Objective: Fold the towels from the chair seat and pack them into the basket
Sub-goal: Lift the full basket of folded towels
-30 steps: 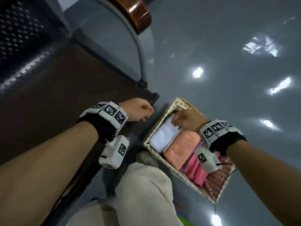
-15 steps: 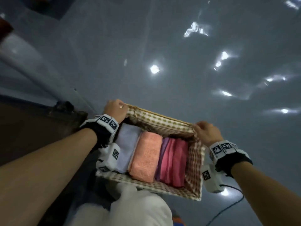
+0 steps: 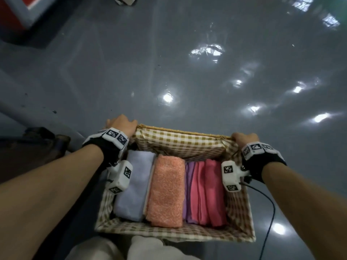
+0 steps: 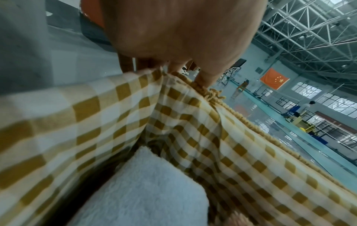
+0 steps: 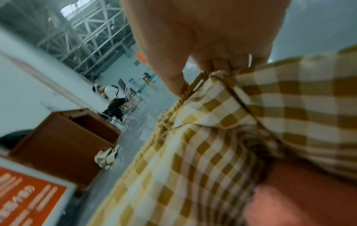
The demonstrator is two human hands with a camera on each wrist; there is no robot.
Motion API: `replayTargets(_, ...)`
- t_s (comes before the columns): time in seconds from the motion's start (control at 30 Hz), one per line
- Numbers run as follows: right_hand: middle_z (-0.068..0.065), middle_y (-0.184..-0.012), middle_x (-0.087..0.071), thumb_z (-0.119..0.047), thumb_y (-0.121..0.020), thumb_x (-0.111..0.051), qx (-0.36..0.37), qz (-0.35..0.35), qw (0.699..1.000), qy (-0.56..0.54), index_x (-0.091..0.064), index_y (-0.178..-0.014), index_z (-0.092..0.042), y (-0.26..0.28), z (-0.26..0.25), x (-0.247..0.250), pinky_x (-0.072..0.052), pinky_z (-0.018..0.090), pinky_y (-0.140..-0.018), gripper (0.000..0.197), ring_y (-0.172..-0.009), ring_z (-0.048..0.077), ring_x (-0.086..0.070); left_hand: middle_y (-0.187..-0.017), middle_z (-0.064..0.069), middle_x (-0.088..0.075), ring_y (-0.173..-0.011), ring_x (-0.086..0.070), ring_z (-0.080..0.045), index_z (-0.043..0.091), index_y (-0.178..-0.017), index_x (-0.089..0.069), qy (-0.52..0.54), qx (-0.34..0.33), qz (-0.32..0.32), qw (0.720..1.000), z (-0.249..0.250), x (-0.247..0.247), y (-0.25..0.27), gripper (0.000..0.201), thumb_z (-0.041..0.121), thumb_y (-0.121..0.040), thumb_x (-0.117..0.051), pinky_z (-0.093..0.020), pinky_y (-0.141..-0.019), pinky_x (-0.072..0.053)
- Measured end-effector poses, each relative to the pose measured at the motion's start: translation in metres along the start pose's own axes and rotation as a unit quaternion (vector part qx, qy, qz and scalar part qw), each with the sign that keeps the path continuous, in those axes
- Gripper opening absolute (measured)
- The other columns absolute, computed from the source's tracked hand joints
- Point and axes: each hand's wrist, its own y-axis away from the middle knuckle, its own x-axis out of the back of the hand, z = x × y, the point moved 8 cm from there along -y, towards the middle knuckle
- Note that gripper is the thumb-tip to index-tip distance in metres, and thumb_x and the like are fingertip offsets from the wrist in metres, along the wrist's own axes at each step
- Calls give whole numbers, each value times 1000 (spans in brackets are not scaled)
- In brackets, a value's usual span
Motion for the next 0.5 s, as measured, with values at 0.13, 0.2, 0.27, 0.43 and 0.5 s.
replayTargets(0.13, 11, -86, -64, -12, -82, -61, 49, 22, 997, -56, -68, -103, 5, 1, -5, -8, -41, 29, -70, 27, -79, 24, -59, -140, -17, -46, -130, -39, -38, 7, -136, -42, 21, 19, -16, 999, -3, 1, -3, 49, 32, -94, -45, -45, -107, -34)
replayTargets(0.2, 13, -93, -67, -5, -85, -58, 85, 34, 994, -66, -67, -109, 4, 4, -12, -10, -44, 27, -72, 27, -82, 23, -61, -146, -15, -39, -133, -37, -35, 7, -143, -32, 103, 20, 2, 995, -1, 5, -5, 55, 26, -95, -51, -45, -109, -33)
replayTargets(0.27, 16, -104, -69, 0, -86, -57, 109, 38, 989, -91, -65, -115, 2, 5, -18, -7, -46, 25, -73, 30, -83, 22, -61, -147, -14, -38, -133, -39, -33, 7, -145, -29, 179, 23, 23, 983, -2, 9, -3, 61, 20, -93, -57, -41, -109, -34)
replayTargets(0.43, 13, -107, -67, -7, -86, -60, 146, 48, 982, -108, -65, -115, -5, 3, -22, 11, -45, 29, -78, 29, -87, 21, -58, -108, -4, -64, -79, -61, -14, 8, -120, -59, 246, -34, 60, 967, -5, 21, 9, 37, 10, -84, -67, -16, -63, -52)
replayTargets(0.5, 11, -94, -68, -18, -89, -59, 161, 51, 977, -129, -69, -106, -6, 5, -23, 23, -44, 31, -79, 23, -87, 22, -56, -122, -6, -59, -104, -59, -23, 9, -127, -55, 258, -37, 61, 964, -7, 31, 15, 47, 11, -82, -70, -31, -86, -51)
